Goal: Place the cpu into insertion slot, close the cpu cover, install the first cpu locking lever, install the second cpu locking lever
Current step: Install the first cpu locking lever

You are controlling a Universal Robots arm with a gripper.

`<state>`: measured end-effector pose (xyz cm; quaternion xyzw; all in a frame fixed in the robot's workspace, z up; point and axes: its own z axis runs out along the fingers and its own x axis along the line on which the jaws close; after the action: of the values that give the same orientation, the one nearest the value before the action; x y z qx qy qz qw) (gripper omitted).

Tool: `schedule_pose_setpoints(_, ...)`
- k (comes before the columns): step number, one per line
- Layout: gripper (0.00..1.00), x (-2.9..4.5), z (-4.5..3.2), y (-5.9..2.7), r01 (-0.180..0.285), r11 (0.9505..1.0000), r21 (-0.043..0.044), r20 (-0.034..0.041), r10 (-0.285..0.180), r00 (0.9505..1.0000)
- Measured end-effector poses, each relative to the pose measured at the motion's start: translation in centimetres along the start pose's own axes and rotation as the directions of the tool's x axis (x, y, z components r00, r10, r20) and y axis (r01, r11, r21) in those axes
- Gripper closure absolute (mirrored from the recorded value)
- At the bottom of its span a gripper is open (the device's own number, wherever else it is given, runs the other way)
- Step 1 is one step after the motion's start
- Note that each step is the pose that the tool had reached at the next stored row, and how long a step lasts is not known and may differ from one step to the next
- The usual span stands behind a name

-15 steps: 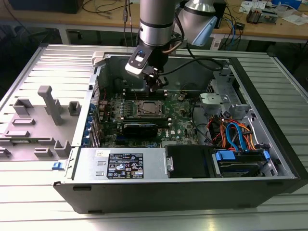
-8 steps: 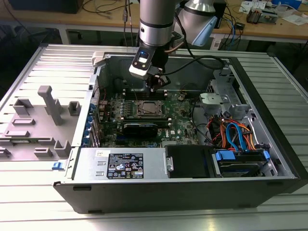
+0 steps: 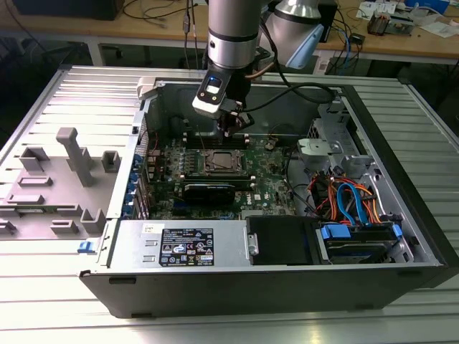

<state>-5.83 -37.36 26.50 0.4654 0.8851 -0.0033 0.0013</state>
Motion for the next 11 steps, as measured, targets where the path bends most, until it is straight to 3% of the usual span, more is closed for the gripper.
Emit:
schedule_pose_setpoints(5, 0.89, 0.00, 0.00, 0.00, 0.008, 1.0000, 0.0000, 0.0000, -0.008, 1.0000)
schedule_pose_setpoints(9, 0.89, 0.00, 0.00, 0.00, 0.108, 0.9941, -0.0006, 0.0005, -0.108, 0.9941)
schedule_pose_setpoints(11, 0.89, 0.00, 0.00, 0.00, 0.159, 0.9872, -0.0009, 0.0007, -0.159, 0.9872)
